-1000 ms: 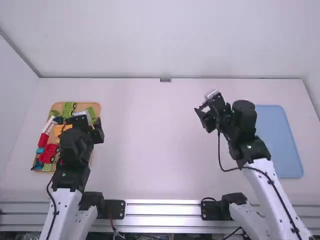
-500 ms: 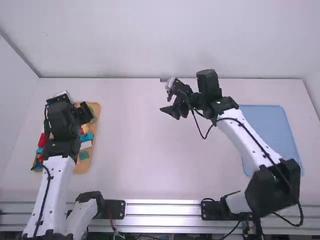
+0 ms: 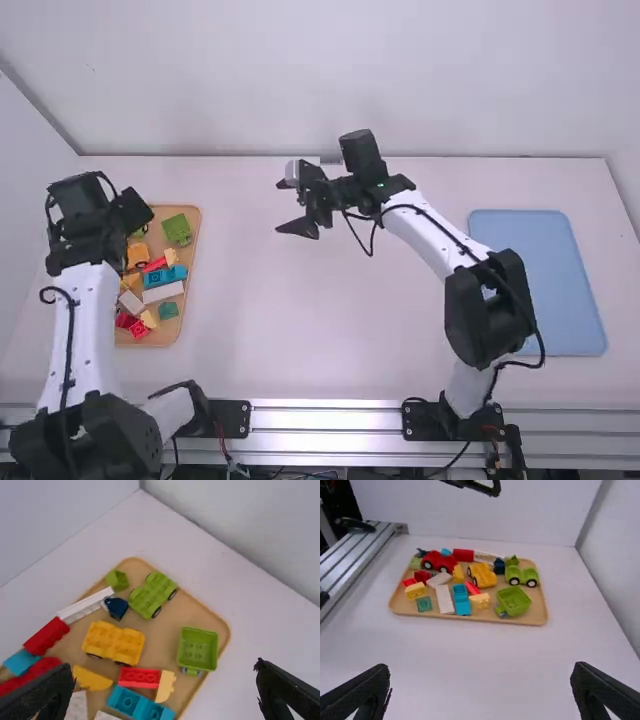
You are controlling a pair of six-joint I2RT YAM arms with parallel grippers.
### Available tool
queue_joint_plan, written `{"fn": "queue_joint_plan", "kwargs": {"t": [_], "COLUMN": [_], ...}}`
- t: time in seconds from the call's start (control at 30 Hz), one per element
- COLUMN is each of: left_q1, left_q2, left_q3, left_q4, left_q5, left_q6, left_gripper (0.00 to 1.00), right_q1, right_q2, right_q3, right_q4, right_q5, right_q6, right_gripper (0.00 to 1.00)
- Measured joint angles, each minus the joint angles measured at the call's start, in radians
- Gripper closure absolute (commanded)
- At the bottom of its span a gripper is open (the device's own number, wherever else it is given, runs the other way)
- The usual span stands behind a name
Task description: Assemble lego blocks to make yellow taxi
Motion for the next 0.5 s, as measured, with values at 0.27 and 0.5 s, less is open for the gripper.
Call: {"fn": "queue_joint_plan", "kwargs": {"t": [0.27, 0.5], "left_q1": [0.221, 0.336], "left_q2": [0.087, 0.099], "left_q3": [0.134, 0.134], "left_q4": [-0.173, -0.214], "left_q5": [-0.013, 0.045], "left_q6": [-0.098, -0.114], "left_gripper": [0.01, 0.01], "right_q1": [0.021, 0.021], "right_q2": [0.043, 0.043], "right_q3": [0.035, 0.035], "right_q4": [-0.007, -0.002], "right_q5": [-0.006, -0.005], "right_q6": [-0.014, -0.022], "right_gripper": [0.02, 0.01]}}
